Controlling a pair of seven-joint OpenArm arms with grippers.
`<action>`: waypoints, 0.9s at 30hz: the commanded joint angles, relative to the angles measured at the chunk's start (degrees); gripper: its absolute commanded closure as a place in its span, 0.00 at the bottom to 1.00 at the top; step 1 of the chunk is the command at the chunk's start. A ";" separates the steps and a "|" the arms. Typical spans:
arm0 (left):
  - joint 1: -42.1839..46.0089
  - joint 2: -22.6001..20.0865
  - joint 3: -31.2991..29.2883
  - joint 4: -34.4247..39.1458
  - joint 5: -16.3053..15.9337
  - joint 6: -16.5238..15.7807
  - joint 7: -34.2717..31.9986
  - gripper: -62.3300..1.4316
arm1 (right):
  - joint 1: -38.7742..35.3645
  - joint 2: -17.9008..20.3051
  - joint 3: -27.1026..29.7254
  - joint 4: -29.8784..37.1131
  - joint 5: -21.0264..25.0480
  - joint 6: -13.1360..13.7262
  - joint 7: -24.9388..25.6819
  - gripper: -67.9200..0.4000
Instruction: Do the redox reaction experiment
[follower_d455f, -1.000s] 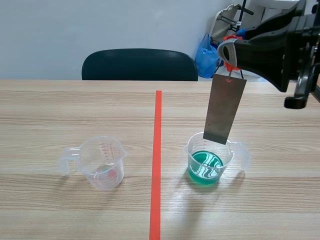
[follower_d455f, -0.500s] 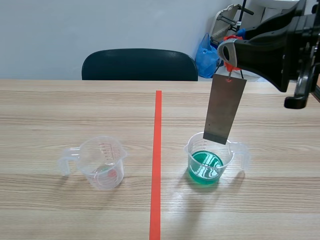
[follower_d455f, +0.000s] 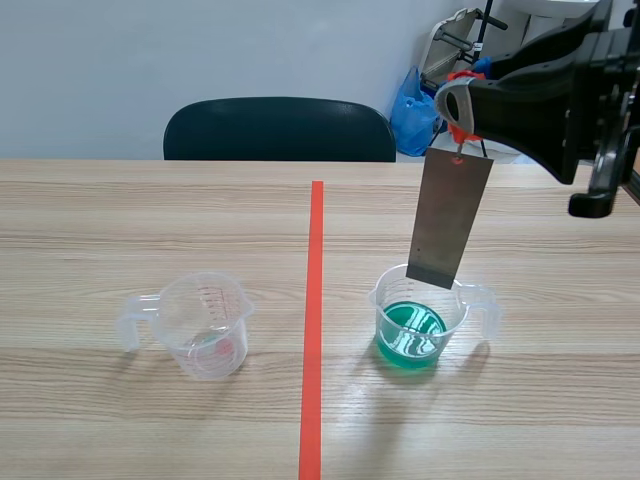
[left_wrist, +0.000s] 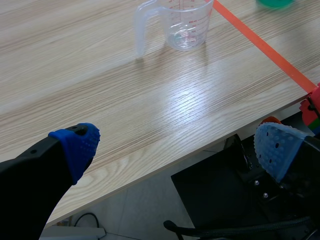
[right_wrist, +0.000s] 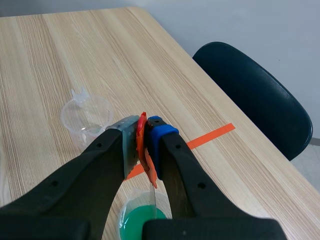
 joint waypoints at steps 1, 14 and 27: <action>0.07 -0.02 -0.11 0.61 -0.17 -0.09 -0.74 0.00 | 0.68 0.44 0.52 0.37 0.83 -0.20 1.07 0.98; 0.07 -0.02 0.00 0.61 -0.17 -0.11 -0.94 0.00 | 0.68 -4.02 -0.76 -2.73 -3.32 0.48 1.03 0.98; 0.07 0.00 0.00 0.68 -0.17 -0.11 -0.92 0.00 | 0.87 -9.07 -3.63 -7.87 -10.78 1.11 2.25 0.98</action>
